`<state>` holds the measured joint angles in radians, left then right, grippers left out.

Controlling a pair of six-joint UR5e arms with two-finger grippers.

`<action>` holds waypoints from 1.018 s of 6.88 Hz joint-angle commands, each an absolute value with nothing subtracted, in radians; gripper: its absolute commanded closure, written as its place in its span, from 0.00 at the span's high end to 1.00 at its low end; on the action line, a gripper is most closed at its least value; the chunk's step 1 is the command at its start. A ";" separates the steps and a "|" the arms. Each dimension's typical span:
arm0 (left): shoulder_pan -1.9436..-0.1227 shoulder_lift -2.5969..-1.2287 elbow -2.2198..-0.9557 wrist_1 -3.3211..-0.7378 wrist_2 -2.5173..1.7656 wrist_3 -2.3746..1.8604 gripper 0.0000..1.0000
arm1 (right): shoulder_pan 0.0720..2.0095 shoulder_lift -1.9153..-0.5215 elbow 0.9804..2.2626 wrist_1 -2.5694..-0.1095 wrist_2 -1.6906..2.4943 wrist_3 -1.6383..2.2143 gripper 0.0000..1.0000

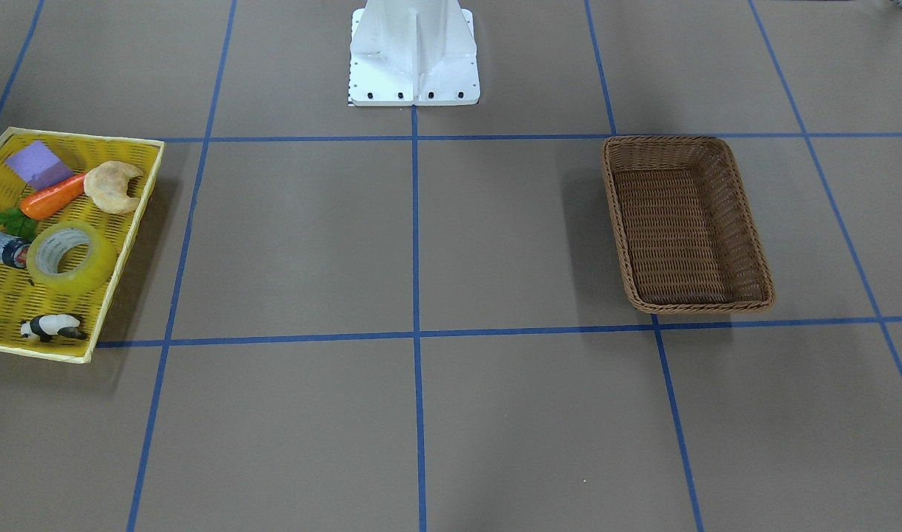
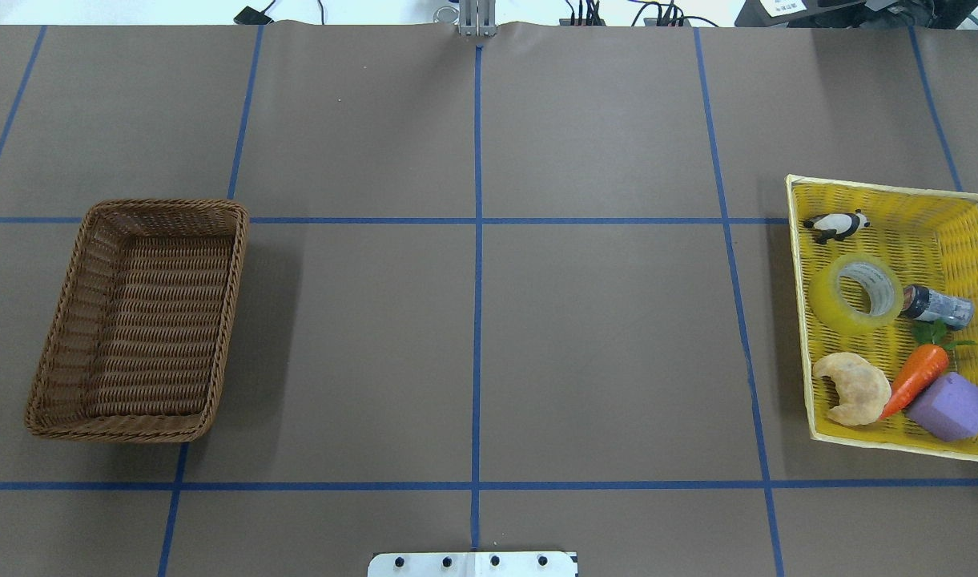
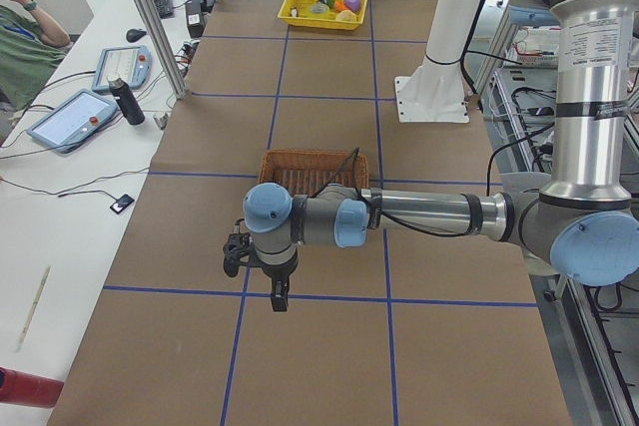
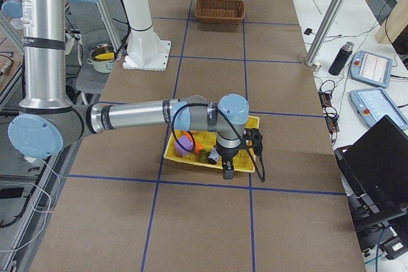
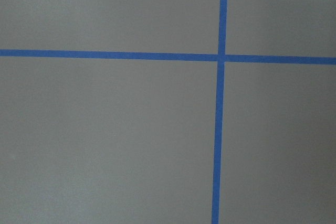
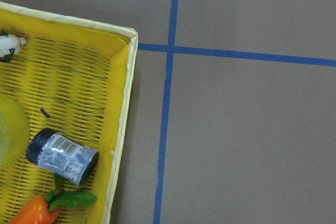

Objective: Move tape to another basket

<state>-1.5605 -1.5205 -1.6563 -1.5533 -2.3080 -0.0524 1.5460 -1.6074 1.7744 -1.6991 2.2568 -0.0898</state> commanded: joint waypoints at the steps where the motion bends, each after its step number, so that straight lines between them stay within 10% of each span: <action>1: -1.560 -1.528 -1.664 -1.555 -2.312 -0.057 0.99 | 1.531 -1.591 1.758 -1.694 2.259 -0.086 1.00; 7: -1.554 -1.580 -1.655 -1.582 -2.306 -0.055 0.98 | 1.427 -1.524 1.825 -1.697 2.326 -0.202 1.00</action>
